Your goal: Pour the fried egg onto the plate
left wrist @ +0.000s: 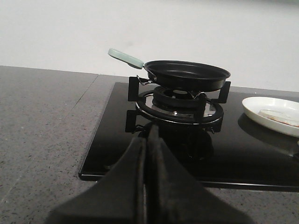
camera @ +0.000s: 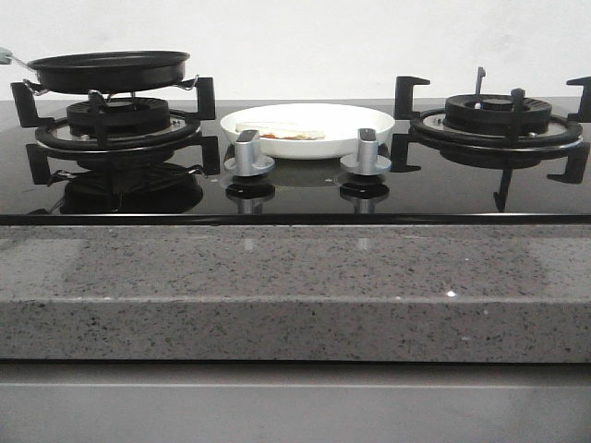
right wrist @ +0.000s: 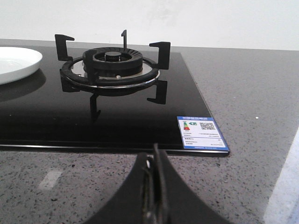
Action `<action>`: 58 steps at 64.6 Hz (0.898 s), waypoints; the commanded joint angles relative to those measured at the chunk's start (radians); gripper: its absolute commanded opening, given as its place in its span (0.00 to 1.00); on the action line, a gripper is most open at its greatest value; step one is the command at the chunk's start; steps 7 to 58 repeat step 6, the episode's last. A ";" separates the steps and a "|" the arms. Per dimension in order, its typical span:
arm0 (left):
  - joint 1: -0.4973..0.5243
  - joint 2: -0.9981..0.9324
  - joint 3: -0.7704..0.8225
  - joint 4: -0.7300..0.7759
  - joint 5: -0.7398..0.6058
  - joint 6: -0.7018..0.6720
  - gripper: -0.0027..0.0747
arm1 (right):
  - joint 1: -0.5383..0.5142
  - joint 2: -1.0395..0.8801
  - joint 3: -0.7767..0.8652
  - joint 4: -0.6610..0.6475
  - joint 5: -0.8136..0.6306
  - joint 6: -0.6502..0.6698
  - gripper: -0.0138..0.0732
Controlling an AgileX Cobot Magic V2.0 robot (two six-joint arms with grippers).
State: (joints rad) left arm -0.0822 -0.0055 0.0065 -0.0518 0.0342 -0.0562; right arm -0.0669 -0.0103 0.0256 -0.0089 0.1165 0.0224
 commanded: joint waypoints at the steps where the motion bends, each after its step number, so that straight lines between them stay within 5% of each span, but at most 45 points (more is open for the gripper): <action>1: -0.009 -0.019 0.006 -0.002 -0.086 -0.005 0.01 | -0.006 -0.020 -0.004 -0.005 -0.080 -0.007 0.08; 58: -0.009 -0.019 0.006 -0.002 -0.086 -0.005 0.01 | -0.006 -0.020 -0.004 -0.005 -0.080 -0.007 0.08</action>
